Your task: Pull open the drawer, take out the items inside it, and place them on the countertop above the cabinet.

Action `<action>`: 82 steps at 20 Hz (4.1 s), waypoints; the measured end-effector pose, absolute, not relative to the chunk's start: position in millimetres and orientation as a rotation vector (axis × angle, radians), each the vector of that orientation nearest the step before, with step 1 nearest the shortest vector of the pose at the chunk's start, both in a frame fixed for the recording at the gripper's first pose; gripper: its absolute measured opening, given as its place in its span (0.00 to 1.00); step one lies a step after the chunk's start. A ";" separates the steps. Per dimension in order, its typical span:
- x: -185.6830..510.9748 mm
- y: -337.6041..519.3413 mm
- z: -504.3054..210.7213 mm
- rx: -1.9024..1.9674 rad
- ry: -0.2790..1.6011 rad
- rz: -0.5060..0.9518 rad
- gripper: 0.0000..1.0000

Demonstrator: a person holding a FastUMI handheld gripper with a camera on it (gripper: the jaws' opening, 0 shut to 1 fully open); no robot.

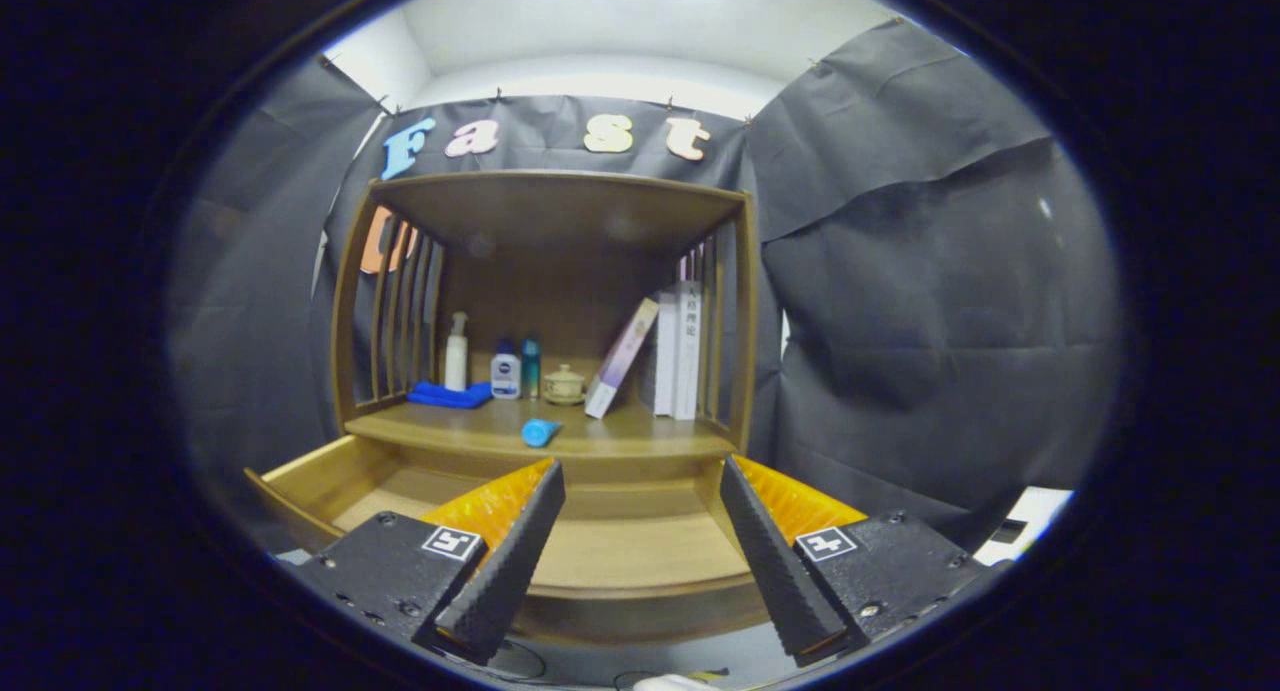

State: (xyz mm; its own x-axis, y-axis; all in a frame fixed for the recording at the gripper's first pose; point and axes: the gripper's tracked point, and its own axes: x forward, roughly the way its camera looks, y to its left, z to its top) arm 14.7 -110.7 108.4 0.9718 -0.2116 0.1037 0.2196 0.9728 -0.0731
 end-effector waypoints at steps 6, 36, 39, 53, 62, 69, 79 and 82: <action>-9.2 -78.8 25.2 -0.096 -0.019 -0.173 1.00; 40.7 -2.3 -50.2 -0.120 0.089 -0.085 1.00; 46.6 -5.9 -49.6 -0.096 0.100 -0.067 1.00; 87.8 -12.3 -37.4 -0.105 0.125 -0.050 1.00; 150.0 -9.1 -19.6 -0.106 0.134 -0.082 1.00; 203.6 -8.7 -15.6 -0.087 0.160 -0.080 1.00; 245.8 -4.5 -14.7 -0.121 0.135 -0.062 0.99; 233.0 -9.0 -24.9 -0.120 0.186 -0.045 1.00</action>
